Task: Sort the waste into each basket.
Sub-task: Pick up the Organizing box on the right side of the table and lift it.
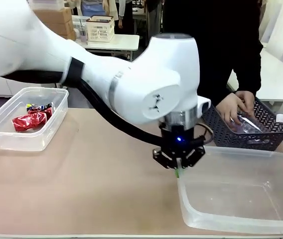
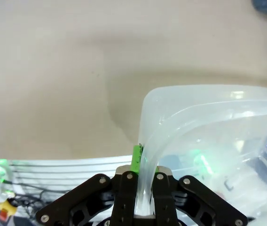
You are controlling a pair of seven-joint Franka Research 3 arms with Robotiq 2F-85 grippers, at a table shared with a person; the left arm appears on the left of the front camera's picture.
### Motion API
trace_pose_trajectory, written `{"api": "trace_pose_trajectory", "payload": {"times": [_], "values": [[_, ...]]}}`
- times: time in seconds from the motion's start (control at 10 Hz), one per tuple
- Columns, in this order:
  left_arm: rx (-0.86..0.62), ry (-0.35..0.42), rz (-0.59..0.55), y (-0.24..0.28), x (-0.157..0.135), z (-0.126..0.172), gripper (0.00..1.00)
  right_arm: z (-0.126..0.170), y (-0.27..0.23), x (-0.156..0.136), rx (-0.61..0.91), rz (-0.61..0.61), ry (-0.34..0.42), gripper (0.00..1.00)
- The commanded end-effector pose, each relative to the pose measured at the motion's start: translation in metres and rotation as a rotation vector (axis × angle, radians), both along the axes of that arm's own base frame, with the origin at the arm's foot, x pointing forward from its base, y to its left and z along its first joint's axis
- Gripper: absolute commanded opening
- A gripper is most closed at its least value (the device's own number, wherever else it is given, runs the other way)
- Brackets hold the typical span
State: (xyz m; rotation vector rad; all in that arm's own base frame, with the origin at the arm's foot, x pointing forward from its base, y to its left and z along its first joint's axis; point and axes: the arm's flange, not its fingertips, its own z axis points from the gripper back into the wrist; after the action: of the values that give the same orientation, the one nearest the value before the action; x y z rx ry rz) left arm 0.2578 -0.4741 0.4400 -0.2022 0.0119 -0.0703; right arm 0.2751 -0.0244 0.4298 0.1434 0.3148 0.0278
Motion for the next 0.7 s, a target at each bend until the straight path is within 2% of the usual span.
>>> {"api": "trace_pose_trajectory", "payload": {"times": [0.0, 0.1, 0.2, 0.3, 0.5, 0.6], "values": [[0.01, -0.042, -0.02, 0.056, -0.006, 0.041, 0.0, 0.045, 0.024, -0.04, -0.043, -0.023, -0.038, 0.0], [0.04, -0.082, -0.008, 0.074, -0.008, 0.058, 0.0, 0.068, 0.04, -0.027, -0.037, -0.021, -0.055, 0.0], [0.048, -0.091, -0.014, 0.093, -0.007, 0.071, 0.0, 0.084, 0.056, -0.01, -0.024, -0.006, -0.066, 0.0], [0.078, -0.076, 0.072, 0.115, -0.005, 0.079, 0.0, 0.093, 0.073, 0.004, 0.017, 0.037, -0.072, 0.0], [0.063, -0.049, 0.112, 0.158, -0.004, 0.082, 0.0, 0.099, 0.094, 0.031, 0.077, 0.04, -0.069, 0.0], [0.039, -0.079, 0.182, 0.177, 0.001, 0.079, 0.0, 0.095, 0.099, 0.036, 0.111, 0.007, -0.074, 0.0]]}}
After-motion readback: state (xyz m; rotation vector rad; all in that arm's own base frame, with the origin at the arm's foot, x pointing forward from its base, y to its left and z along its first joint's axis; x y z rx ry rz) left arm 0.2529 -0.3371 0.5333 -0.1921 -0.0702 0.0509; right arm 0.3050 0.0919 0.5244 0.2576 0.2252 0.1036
